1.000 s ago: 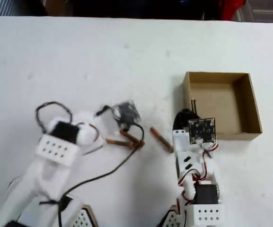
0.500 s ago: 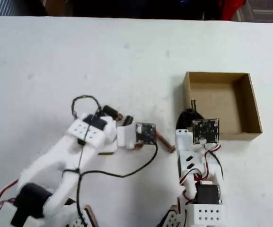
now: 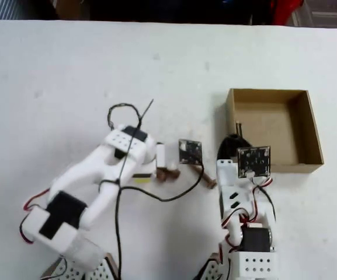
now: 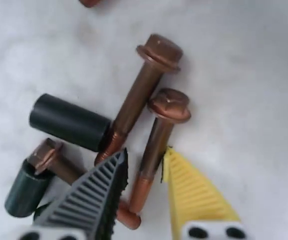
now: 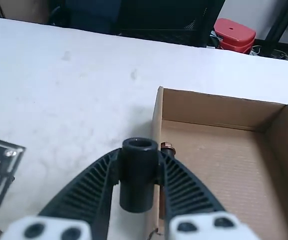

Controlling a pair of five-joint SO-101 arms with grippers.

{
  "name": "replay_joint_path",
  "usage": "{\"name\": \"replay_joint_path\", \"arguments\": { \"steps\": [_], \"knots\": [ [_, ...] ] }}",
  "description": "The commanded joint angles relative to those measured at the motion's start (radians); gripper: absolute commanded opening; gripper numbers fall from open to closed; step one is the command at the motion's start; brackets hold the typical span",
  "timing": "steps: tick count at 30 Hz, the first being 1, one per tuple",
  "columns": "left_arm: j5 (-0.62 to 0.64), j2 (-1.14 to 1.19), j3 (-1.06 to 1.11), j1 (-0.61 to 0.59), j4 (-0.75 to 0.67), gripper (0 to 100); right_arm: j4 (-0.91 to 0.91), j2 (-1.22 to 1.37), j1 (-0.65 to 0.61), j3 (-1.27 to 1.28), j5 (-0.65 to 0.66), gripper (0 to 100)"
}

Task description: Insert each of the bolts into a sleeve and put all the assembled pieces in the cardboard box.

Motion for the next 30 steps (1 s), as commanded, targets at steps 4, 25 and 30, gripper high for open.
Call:
{"name": "replay_joint_path", "arguments": {
  "steps": [4,25,30],
  "knots": [
    [-0.009,0.096,-0.115,0.059,-0.012,15,-0.030,-0.015,0.012,-0.006,-0.009,1.7],
    [0.057,0.101,-0.118,0.173,0.008,6,-0.030,-0.015,0.007,-0.003,-0.009,1.8],
    [0.212,0.101,-0.120,0.176,0.002,4,-0.030,-0.015,0.007,-0.002,-0.009,1.8]
  ]
}}
